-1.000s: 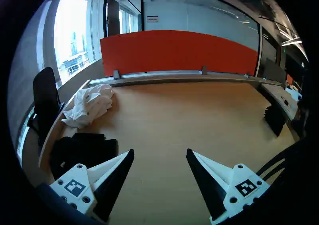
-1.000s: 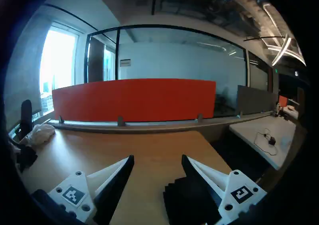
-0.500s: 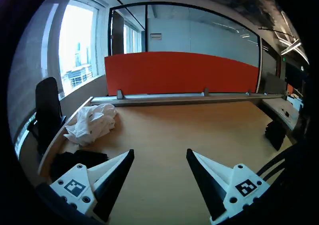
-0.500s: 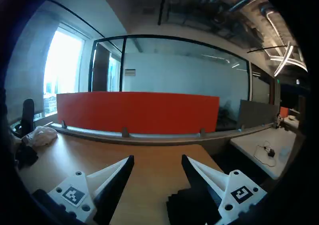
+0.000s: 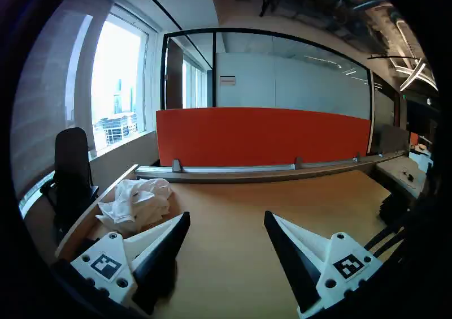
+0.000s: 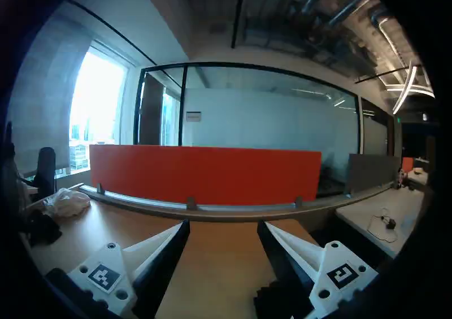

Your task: Fold towel

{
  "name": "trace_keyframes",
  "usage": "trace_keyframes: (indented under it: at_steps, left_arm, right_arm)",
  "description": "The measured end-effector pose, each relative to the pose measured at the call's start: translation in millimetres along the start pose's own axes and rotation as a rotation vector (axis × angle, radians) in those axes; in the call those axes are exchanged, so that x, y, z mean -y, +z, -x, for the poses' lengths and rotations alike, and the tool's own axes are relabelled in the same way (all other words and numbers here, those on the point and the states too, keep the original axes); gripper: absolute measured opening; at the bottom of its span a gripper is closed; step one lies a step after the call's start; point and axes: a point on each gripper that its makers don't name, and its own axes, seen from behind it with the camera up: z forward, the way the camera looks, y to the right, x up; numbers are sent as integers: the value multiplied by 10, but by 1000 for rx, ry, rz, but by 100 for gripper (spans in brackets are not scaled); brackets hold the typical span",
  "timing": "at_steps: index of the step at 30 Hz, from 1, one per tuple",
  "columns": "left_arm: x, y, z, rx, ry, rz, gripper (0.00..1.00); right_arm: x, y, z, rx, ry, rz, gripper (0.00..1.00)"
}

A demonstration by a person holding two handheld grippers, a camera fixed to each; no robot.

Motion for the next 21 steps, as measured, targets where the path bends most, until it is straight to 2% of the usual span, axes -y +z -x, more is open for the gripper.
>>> trace_keyframes:
  at_steps: [8, 12, 21]
  left_arm:
    - [34, 29, -167, -59, -37, -8, 97]
    - [55, 49, -230, -82, -35, -12, 97]
    - [80, 108, -313, -116, -47, -13, 97]
  right_arm:
    - [381, 38, -88, -14, 9, -36, 92]
    - [521, 67, -90, -18, 8, -47, 92]
    - [618, 120, -83, -19, 14, -30, 92]
